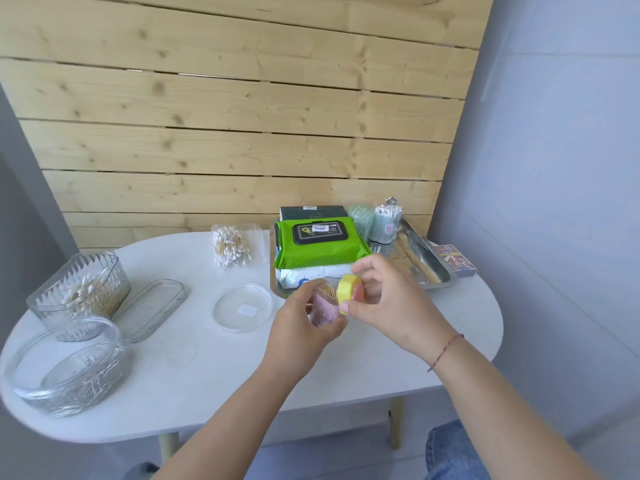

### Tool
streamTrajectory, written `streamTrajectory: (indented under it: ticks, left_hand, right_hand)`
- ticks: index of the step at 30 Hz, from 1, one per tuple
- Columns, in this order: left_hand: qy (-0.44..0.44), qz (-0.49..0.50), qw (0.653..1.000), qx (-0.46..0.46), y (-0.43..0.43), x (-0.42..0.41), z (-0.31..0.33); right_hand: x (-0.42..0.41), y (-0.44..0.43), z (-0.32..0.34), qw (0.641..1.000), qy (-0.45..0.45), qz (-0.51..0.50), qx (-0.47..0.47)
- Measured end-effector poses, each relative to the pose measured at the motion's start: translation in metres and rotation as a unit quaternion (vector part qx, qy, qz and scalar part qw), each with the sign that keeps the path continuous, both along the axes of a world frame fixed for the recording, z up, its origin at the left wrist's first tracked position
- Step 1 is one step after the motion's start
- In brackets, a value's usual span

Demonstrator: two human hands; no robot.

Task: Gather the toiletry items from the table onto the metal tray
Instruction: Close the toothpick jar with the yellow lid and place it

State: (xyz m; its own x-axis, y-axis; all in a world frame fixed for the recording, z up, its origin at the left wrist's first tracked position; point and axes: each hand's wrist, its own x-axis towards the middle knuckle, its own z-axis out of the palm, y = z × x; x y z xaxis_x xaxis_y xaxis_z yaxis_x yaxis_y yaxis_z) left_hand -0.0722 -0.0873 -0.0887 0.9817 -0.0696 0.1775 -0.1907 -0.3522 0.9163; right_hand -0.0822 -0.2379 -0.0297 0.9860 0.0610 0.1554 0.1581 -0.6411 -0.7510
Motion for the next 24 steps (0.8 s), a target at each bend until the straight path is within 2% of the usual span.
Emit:
streamTrajectory:
  ticks: [5, 9, 17, 24]
  left_hand:
    - [-0.035, -0.019, 0.999, 0.032, 0.003, -0.002, -0.001]
    - [-0.070, -0.040, 0.993, 0.081, -0.004, -0.009, -0.004]
    - [-0.052, 0.028, 0.997, 0.041, -0.006, -0.009, 0.000]
    - [-0.021, 0.045, 0.998, -0.035, 0.002, -0.009, 0.008]
  right_hand:
    - [0.002, 0.015, -0.002, 0.999, -0.049, -0.010, -0.020]
    - [0.004, 0.021, -0.003, 0.997, -0.055, -0.030, -0.035]
    - [0.002, 0.028, 0.000, 0.996, -0.070, -0.047, -0.025]
    - [0.002, 0.032, -0.005, 0.994, -0.078, 0.046, -0.060]
